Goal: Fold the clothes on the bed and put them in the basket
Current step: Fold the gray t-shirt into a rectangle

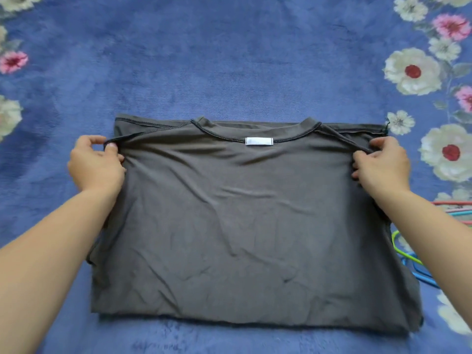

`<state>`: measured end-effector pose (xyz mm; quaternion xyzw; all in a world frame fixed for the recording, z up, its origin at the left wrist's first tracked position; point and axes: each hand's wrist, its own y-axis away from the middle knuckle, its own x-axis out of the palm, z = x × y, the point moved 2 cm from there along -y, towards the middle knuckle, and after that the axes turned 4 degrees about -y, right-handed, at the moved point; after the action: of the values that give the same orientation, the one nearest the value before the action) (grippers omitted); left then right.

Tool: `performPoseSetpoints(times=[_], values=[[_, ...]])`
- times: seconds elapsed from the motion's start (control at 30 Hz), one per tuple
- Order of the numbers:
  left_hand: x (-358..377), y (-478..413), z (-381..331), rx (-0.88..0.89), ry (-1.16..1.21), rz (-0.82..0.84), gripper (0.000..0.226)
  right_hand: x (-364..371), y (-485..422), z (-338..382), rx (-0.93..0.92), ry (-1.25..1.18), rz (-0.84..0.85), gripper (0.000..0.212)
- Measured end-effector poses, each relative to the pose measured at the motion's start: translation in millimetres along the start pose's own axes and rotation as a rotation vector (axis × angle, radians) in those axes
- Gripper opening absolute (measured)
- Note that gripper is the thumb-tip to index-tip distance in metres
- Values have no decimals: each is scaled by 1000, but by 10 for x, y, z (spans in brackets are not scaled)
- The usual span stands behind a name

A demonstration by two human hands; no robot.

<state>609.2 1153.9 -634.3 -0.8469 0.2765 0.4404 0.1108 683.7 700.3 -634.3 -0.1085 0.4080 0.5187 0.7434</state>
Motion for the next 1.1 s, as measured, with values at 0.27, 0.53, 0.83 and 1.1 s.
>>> performPoseSetpoints(times=[0.27, 0.53, 0.83, 1.1], values=[[190, 1883, 161, 799, -267, 347, 56, 690, 1805, -74, -809, 269, 239, 61], [-555, 1629, 1284, 473, -671, 289, 63, -206, 1816, -1379, -716, 698, 202, 63], [-823, 1840, 1507, -568, 347, 193, 28, -742, 2007, -1614, 570, -274, -191, 49], [-1078, 1939, 1254, -694, 734, 100, 19, -934, 1971, -1508, 606, -845, -41, 22]])
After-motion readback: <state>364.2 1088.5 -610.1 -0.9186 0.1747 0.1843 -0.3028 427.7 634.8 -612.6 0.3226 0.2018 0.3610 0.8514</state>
